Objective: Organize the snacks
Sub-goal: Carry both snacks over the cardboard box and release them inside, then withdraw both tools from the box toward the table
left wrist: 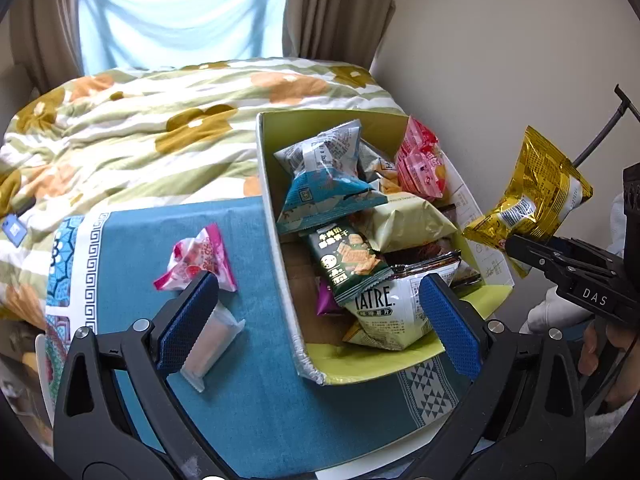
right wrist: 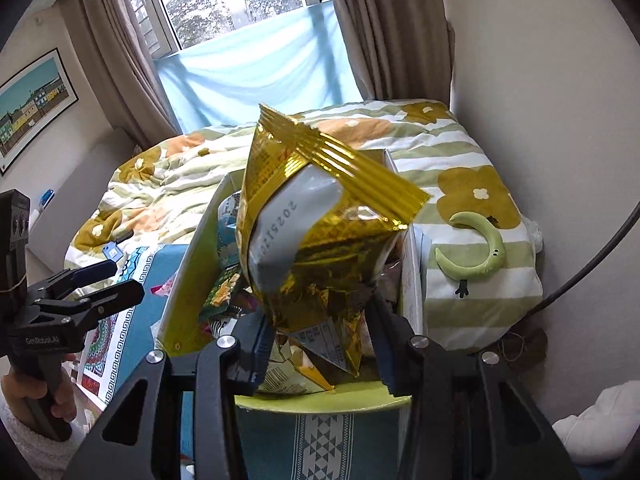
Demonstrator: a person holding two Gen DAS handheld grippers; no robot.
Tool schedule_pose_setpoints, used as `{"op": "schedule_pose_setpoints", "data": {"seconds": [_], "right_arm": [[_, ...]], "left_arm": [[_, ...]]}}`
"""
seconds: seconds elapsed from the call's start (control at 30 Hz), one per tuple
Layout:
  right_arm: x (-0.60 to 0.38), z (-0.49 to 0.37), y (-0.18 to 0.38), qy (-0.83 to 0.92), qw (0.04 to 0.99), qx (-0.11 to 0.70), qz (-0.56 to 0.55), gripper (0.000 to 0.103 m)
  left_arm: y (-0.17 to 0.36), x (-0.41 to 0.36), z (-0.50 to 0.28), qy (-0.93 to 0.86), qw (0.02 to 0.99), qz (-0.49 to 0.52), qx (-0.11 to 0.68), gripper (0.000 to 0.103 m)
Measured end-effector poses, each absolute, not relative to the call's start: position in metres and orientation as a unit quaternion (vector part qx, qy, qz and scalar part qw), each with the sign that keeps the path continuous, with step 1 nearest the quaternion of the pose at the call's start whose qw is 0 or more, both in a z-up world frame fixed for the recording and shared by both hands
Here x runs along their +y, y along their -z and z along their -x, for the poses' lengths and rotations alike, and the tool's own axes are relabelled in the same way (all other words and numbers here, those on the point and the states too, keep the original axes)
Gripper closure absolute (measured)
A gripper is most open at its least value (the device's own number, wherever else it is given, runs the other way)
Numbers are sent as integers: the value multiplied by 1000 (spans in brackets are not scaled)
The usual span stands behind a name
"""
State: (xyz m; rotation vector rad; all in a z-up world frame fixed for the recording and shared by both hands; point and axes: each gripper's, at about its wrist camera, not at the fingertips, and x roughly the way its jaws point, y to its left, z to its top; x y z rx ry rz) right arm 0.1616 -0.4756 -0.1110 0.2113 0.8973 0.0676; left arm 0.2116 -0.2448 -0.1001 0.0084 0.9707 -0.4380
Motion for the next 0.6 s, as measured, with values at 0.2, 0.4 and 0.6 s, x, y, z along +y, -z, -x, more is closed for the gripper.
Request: {"op": "schedule_pose_setpoints", "data": {"seconds": [0.2, 0.4, 0.6], "right_arm": [[-473, -166, 126, -28, 869, 483, -102, 57], [-474, -160, 132, -9, 873, 472, -119, 6], [-470, -142, 126, -7, 889, 442, -115, 1]], "left_arm": [[104, -237, -201, 205, 860, -4, 467, 3], [110, -221, -184, 189, 864, 6, 467, 3], [113, -209, -172, 175, 865, 16, 470, 3]]}}
